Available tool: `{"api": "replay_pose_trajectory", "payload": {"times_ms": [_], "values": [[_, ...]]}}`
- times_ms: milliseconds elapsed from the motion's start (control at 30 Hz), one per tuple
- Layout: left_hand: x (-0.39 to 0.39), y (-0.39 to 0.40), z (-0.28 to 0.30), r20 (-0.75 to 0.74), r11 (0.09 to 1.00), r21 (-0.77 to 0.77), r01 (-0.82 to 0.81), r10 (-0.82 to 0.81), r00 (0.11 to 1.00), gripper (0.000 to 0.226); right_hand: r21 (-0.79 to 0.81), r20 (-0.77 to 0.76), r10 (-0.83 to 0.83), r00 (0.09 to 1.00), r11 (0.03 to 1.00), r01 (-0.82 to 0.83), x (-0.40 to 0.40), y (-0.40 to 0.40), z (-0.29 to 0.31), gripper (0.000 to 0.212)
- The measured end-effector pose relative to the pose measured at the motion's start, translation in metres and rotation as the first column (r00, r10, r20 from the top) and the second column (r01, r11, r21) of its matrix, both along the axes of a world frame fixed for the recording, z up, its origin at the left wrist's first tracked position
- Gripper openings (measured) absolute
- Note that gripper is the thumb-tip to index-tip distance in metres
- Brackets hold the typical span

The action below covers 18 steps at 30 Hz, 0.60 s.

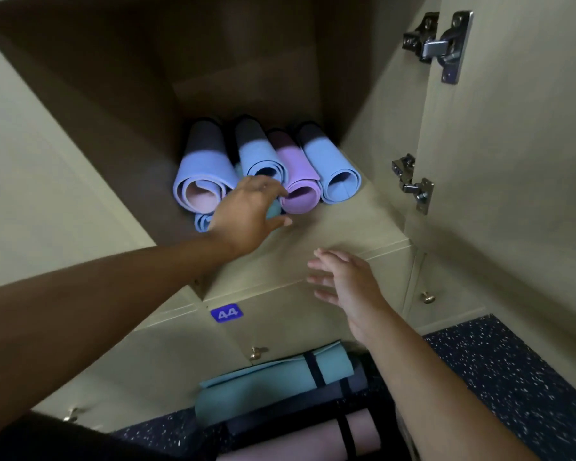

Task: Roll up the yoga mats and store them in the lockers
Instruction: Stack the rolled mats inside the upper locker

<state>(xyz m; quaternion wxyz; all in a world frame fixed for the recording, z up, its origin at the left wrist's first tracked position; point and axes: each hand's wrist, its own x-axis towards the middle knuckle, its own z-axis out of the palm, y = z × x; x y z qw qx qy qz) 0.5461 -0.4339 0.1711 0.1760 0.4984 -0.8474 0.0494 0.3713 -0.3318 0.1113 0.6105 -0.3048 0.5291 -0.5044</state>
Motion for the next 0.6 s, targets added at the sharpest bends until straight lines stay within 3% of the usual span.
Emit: {"api": "replay_pose_trajectory", "payload": {"times_ms": [133,300,433,600], "values": [[0.013,0.063,-0.031,-0.075,1.0,0.011,-0.002,0.002,0.997,0.039,0.029,-0.132,0.015,0.991,1.0,-0.011,-0.008,0.011,-0.013,0.01],[0.035,0.132,-0.102,-0.069,0.989,0.141,-0.039,0.049,0.996,0.032,0.122,-0.345,0.203,0.917,0.978,-0.17,-0.025,0.039,-0.042,0.013],[0.045,0.165,-0.164,-0.113,0.933,0.355,-0.064,0.11,0.988,0.036,0.272,-0.458,0.367,0.809,0.925,-0.266,-0.032,0.054,-0.084,0.013],[0.052,0.181,-0.238,0.026,0.802,0.585,-0.119,0.127,0.992,0.05,0.487,-0.514,0.585,0.627,0.801,-0.348,-0.037,0.069,-0.152,0.043]]}}
